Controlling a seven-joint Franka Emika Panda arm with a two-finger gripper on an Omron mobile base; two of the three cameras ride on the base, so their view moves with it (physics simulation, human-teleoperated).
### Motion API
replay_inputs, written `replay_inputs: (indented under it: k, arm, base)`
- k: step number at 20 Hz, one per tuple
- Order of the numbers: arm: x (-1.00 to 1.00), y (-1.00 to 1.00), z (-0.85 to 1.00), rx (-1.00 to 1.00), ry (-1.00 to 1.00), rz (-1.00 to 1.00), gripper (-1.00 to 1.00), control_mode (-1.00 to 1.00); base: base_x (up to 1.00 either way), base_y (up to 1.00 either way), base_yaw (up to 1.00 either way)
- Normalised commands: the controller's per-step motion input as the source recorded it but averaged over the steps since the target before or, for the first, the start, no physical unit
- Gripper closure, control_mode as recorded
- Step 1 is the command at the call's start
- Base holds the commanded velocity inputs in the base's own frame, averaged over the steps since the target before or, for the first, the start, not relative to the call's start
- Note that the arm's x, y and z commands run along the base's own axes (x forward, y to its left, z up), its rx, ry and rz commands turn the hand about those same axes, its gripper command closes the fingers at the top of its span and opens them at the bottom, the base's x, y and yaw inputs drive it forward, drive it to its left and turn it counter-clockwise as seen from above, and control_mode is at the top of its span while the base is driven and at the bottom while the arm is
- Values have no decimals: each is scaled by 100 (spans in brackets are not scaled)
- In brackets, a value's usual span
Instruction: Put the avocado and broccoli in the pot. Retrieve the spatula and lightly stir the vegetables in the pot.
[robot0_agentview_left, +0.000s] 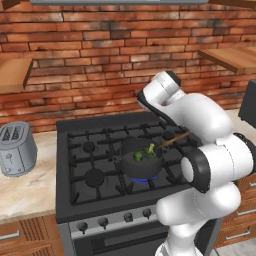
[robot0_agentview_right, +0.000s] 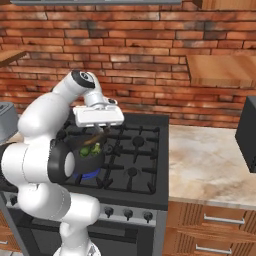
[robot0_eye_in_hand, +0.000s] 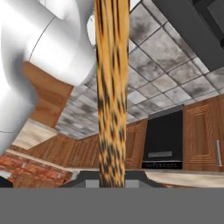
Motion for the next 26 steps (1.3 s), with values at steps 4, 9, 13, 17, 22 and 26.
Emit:
replay_inputs:
  k: [4,9,13,17,22,26]
  arm:
    - [35,0,-40,0,-1,0,100,-100]
    - [28,3,-6,0,0,0,100,-100]
    - [16,9,0,0,0,0,100,-100]
    - [0,15,0,0,3,0,100,-100]
    - [0,7,-20,-6,4,0,100,-100]
    - [15,19,-56,-13,0,0,100,-100]
  base:
    - [0,0,0]
    - [0,0,0]
    - [0,0,0]
    - [0,0,0]
    - [0,0,0]
    - [0,0,0]
